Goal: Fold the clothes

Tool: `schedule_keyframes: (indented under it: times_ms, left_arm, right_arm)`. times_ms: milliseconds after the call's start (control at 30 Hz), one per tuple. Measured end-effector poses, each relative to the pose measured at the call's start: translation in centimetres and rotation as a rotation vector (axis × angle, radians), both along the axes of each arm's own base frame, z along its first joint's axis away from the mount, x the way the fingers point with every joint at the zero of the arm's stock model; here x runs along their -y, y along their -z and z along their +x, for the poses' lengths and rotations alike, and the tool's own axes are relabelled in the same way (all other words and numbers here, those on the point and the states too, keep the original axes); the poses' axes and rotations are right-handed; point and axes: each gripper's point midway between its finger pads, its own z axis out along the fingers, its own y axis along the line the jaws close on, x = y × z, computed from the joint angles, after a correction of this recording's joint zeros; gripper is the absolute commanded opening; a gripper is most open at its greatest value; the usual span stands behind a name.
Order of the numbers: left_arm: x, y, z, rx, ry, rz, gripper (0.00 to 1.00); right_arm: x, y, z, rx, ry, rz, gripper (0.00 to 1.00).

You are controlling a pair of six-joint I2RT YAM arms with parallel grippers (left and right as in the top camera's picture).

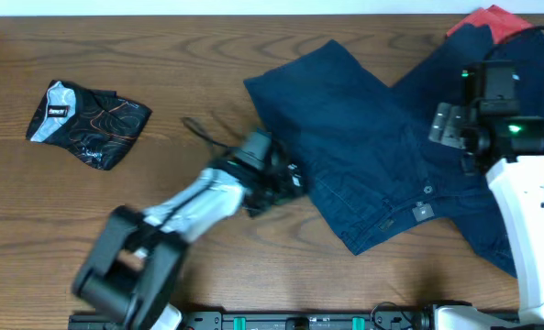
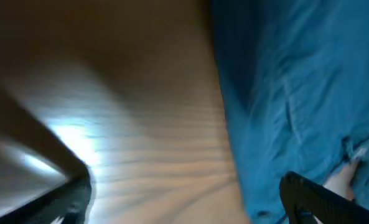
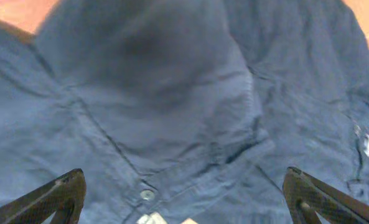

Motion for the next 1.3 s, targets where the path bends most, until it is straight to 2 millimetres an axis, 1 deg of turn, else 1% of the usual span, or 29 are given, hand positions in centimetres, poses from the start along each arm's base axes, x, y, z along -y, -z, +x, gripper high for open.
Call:
schedule_keyframes:
  times_ms: [67,167,200,233,267,300,333,400,500,567,600,633,667,733,800,833,867,900,933,967,1000,1033,1067,1100,1133,1167,1200,1233,1300]
  left_arm:
    - [3.2,-0.2,-0.1,0.013,-0.007,-0.064,0.98]
    - [8.1,-0.6,-0.7,0.042,0.01,-0.173,0.99]
    - [9.0,-0.6,-0.9,0.047,0.017,-0.19,0.9]
    - [10.3,-0.8,-1.3,0.054,0.024,-0.221,0.77]
    - [11.1,-0.7,-1.7,0.051,0.03,-0.234,0.54]
    - [11.6,-0.3,-2.3,0.043,0.038,-0.234,0.23]
    - [11.9,0.2,-3.0,0.028,0.047,-0.228,0.06]
    - [11.9,1.1,-3.8,0.004,0.055,-0.209,0.06]
    - [10.6,2.1,-4.3,-0.036,0.051,-0.163,0.06]
    - [8.5,2.1,-4.0,-0.068,0.046,-0.112,0.06]
    - [7.1,2.1,-3.7,-0.076,0.038,-0.083,0.06]
    - [5.3,2.1,-3.1,-0.085,0.023,-0.049,0.06]
    - [3.2,2.1,-2.2,-0.086,0.003,-0.014,0.06]
    - [-1.7,1.7,0.3,-0.062,-0.058,0.055,0.06]
    - [-7.1,0.6,3.7,0.01,-0.134,0.099,0.06]
    - [-10.0,-0.3,5.4,0.05,-0.181,0.118,0.17]
    - [-12.8,-1.4,7.1,0.094,-0.23,0.134,0.45]
    - [-15.9,-3.0,9.0,0.139,-0.295,0.145,0.68]
    - [-18.5,-4.6,10.5,0.184,-0.355,0.143,0.89]
    - [-21.0,-6.3,11.9,0.229,-0.41,0.136,0.98]
    - [-23.3,-8.3,13.1,0.278,-0.459,0.123,0.98]
    - [-24.8,-9.7,13.6,0.312,-0.486,0.108,0.98]
    - [-25.9,-11.1,13.8,0.336,-0.505,0.087,0.98]
    - [-26.4,-11.9,13.6,0.343,-0.513,0.066,0.98]
    - [-26.3,-12.4,13.0,0.333,-0.506,0.044,0.98]
    - [-25.8,-12.4,12.4,0.306,-0.493,0.025,0.98]
    - [-24.9,-12.1,11.4,0.264,-0.47,0.005,0.98]
    - [-23.9,-11.7,10.7,0.225,-0.445,-0.01,0.98]
    - [-21.6,-10.8,9.4,0.173,-0.375,-0.03,0.98]
  right_arm:
    - [0.8,0.1,-0.4,-0.011,0.026,0.003,0.99]
    - [1.4,0.3,-0.9,-0.024,0.044,0.006,0.99]
    - [1.5,0.3,-0.9,-0.026,0.048,0.007,0.99]
    - [1.5,0.4,-1.0,-0.03,0.049,0.007,0.99]
    - [1.5,0.4,-1.0,-0.032,0.049,0.007,0.99]
    - [1.5,0.4,-1.1,-0.033,0.048,0.007,0.99]
    - [1.5,0.4,-1.1,-0.035,0.048,0.007,0.99]
    - [1.5,0.5,-1.2,-0.039,0.047,0.009,0.99]
    - [1.5,0.5,-1.4,-0.047,0.047,0.01,0.99]
    - [1.5,0.6,-1.4,-0.05,0.047,0.01,0.99]
    - [1.5,0.6,-1.4,-0.05,0.047,0.01,0.99]
    - [1.5,0.6,-1.5,-0.052,0.047,0.01,0.99]
    - [1.5,0.6,-1.5,-0.052,0.047,0.01,0.99]
    - [1.4,0.6,-1.5,-0.053,0.047,0.011,0.99]
    - [1.4,0.6,-1.5,-0.053,0.047,0.011,0.99]
    - [1.4,0.6,-1.5,-0.053,0.044,0.015,0.99]
    - [1.3,0.7,-1.5,-0.053,0.041,0.02,0.99]
    - [1.1,0.7,-1.4,-0.054,0.035,0.026,0.99]
    - [1.0,0.8,-1.4,-0.054,0.03,0.033,0.99]
    - [0.8,0.9,-1.4,-0.056,0.021,0.044,0.99]
    - [0.5,0.9,-1.3,-0.057,0.009,0.055,0.99]
    - [0.3,1.0,-1.2,-0.06,-0.006,0.066,0.97]
    - [-0.1,1.1,-1.2,-0.065,-0.029,0.079,0.92]
    - [-0.4,1.2,-1.1,-0.071,-0.058,0.089,0.88]
    - [-0.9,1.3,-1.1,-0.078,-0.088,0.104,0.8]
    - [-1.3,1.4,-1.1,-0.086,-0.118,0.116,0.7]
    - [-1.6,1.6,-1.1,-0.093,-0.142,0.126,0.54]
    - [-1.9,1.7,-1.1,-0.097,-0.159,0.135,0.42]
    - [-2.2,2.0,-1.0,-0.104,-0.183,0.148,0.21]
